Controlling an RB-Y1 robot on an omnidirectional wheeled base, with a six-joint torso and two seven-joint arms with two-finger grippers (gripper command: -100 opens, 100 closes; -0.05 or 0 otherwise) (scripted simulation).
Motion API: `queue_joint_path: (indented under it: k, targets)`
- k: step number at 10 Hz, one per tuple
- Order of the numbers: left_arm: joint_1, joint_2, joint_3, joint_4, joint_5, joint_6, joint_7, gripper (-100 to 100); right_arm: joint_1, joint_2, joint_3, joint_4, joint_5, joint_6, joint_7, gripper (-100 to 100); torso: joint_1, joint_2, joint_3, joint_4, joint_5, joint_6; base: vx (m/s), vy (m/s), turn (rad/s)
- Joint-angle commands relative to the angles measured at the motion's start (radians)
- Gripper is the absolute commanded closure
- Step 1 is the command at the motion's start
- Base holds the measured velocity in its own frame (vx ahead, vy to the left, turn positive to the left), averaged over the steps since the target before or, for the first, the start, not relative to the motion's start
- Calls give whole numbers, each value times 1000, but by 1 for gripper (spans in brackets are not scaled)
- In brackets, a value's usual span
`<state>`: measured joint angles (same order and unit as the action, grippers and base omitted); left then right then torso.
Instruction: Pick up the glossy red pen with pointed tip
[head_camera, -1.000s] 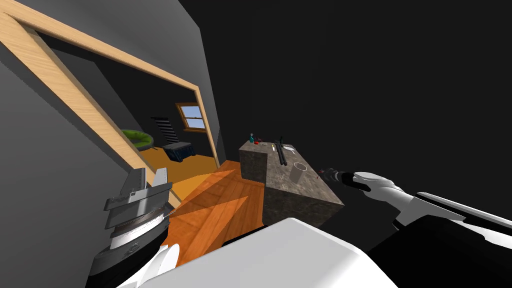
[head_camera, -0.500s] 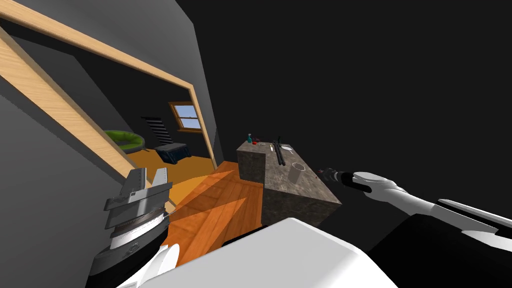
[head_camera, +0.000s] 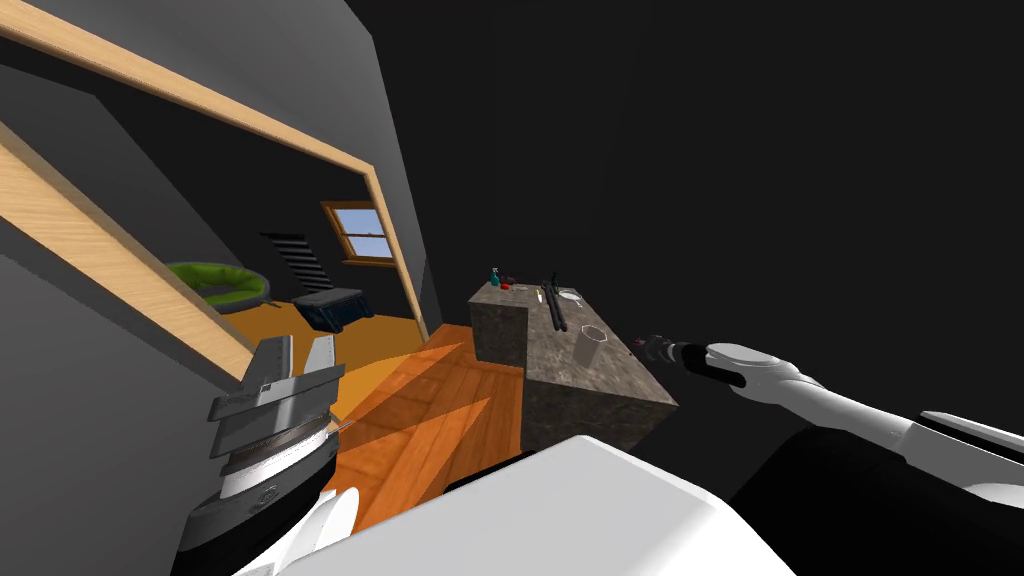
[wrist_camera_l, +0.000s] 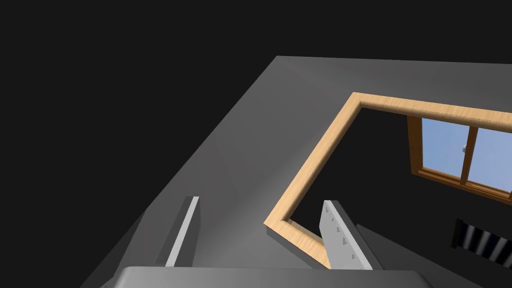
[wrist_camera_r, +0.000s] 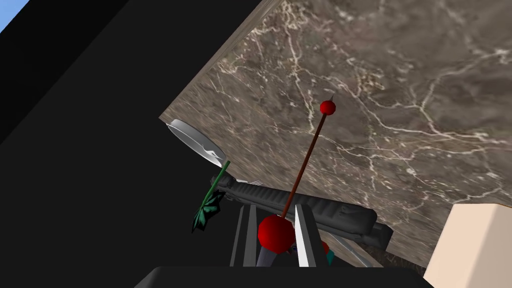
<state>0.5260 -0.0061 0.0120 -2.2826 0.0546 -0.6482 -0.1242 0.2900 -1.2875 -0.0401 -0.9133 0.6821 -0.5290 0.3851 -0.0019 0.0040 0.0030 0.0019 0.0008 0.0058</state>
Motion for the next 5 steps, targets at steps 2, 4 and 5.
queue_joint_path:
  k: [2,4,5]
  targets:
    - [0,0,0,0,0,0,0,0,52,-6,-34,-62,11,26,-23,100,0,0,0,0,0,-1,17,-3,-32]
    - [0,0,0,0,0,0,0,0,58,-8,-34,-77,8,23,-21,100,0,1,0,0,0,1,18,-2,-42]
    - [0,0,0,0,0,0,0,0,61,-8,-35,-82,8,25,-23,0,0,1,0,0,0,0,0,0,0]
